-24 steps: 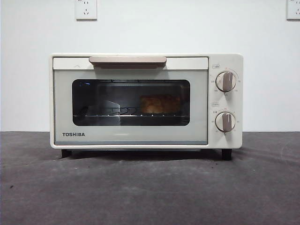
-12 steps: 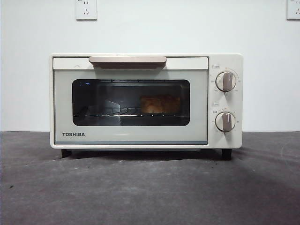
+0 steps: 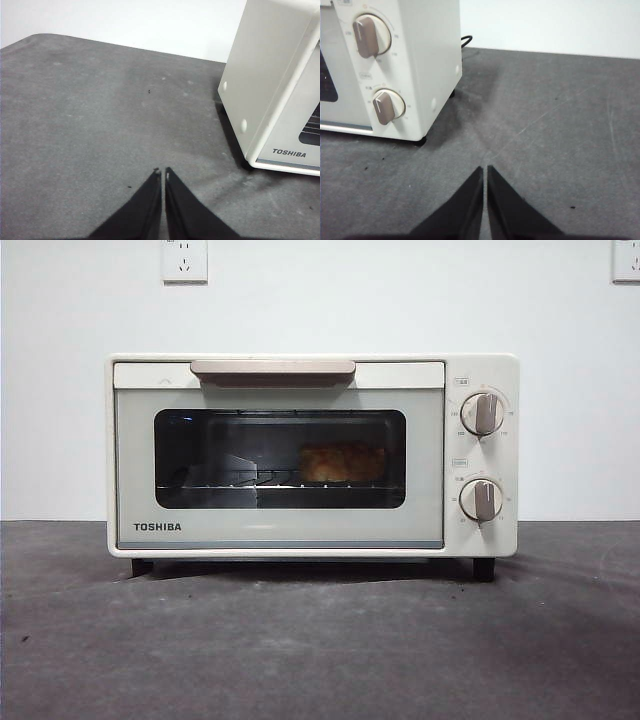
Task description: The left arm flap open the oven, the right arm pick bread and place it into oven, the left arm flap close the oven
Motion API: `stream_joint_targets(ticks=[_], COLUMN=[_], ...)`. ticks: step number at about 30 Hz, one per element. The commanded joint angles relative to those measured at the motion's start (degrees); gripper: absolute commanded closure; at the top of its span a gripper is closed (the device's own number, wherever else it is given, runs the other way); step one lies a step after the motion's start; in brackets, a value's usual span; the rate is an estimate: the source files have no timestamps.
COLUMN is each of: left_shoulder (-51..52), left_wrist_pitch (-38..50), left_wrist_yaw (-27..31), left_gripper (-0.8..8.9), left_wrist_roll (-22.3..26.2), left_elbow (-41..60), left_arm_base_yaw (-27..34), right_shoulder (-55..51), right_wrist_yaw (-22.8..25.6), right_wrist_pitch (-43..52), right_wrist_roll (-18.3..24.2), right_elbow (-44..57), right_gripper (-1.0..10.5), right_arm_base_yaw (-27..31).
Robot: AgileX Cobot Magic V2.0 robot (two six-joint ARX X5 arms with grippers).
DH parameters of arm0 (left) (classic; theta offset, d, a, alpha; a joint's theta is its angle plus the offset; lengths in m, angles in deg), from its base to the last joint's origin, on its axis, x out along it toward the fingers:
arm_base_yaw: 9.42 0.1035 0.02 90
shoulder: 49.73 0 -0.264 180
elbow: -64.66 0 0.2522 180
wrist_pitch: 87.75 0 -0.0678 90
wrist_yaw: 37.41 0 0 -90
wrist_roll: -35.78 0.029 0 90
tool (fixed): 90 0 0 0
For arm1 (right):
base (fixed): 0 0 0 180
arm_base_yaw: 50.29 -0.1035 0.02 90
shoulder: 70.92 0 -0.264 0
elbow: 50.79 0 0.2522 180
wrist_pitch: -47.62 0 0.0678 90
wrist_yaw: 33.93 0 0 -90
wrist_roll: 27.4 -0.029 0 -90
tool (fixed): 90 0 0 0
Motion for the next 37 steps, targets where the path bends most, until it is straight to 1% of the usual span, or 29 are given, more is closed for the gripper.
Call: stream_joint_targets(ticks=[1,4,9,37], left_shoulder=[0.07,0.07,0.07,0.07], left_wrist_pitch=[-0.28,-0.28,-0.28,-0.28], left_wrist_yaw=[0.09,0.09,0.09,0.09], left_gripper=[7.93,7.93,7.93,7.93], left_wrist_roll=[0.63,0.63,0.63,0.63], left_elbow=[1.18,1.18,1.18,1.18], left_arm_base_yaw=[0.09,0.09,0.09,0.09], right_shoulder=[-0.11,-0.11,-0.11,-0.11], right_wrist_yaw=[1.46,2.64,1.99,2.01], right_wrist_pitch=[-0.26,-0.28,0.61,0.83], right_wrist_roll=[1.44,1.42,1.40,1.40], right_elbow=[0.52,0.52,0.52,0.50], right_gripper=[9.4,9.4,9.4,9.4], right_arm_base_yaw=[0.11,0.17,0.09,0.09])
